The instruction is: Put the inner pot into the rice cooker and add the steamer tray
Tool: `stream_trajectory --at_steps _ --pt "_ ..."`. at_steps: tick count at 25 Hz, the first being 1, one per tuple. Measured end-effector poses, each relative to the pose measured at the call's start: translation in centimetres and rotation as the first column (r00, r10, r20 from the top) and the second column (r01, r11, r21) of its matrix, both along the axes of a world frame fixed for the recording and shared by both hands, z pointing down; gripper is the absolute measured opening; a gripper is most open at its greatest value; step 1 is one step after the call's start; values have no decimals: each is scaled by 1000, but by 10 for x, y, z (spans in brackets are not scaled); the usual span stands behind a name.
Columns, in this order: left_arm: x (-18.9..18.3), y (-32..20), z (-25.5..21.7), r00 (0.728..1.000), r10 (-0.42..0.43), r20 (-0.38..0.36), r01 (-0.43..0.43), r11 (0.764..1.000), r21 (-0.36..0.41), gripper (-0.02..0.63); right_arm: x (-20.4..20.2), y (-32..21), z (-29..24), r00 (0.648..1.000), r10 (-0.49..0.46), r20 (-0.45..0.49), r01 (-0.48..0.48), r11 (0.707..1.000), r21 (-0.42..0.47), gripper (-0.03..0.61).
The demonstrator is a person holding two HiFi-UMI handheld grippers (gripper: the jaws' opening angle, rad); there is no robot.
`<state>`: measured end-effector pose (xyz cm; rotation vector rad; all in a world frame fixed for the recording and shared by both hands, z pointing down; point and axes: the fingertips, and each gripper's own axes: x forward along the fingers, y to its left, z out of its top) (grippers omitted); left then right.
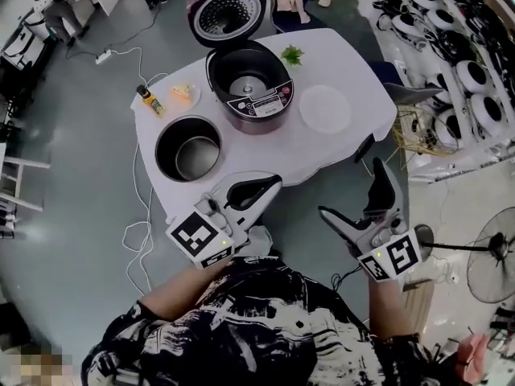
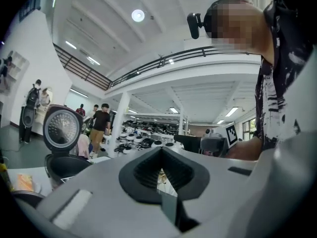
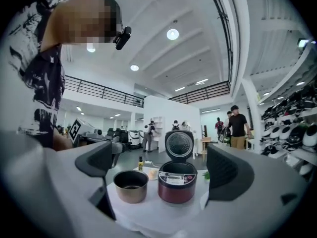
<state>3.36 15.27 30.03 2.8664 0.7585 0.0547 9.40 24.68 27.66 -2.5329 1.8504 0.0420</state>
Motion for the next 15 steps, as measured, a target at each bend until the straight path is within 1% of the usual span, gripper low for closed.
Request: stream_trajectory --at_steps 4,6,7,9,12,13,14,15 --pt "19 -51 9 994 -104 -22 104 994 -32 5 16 -72 -2 988 -154 -22 154 988 -19 551" --pt "27 -84 11 986 -164 -38 162 986 -38 5 20 -111 -2 972 -232 -29 231 973 -23 552" --pt "30 -102 11 977 -207 -44 206 978 -39 5 21 -131 0 959 -281 -28 280 960 -30 551" --pt "32 -141 15 951 -305 -41 304 952 -37 5 22 -171 8 926 -377 -3 377 925 -41 551" --pt "32 -198 21 910 -414 -32 414 910 -11 5 19 -224 31 876 -477 68 480 876 -47 551" --pt "30 -216 22 892 -450 -30 451 893 -1 5 15 -240 41 856 -508 95 514 856 -53 551" --pt "27 -231 22 870 -492 -26 492 870 6 5 10 -255 50 830 -543 125 553 831 -59 551" --pt "21 -244 21 844 -537 -20 537 844 11 5 3 -269 59 798 -582 155 597 800 -64 551"
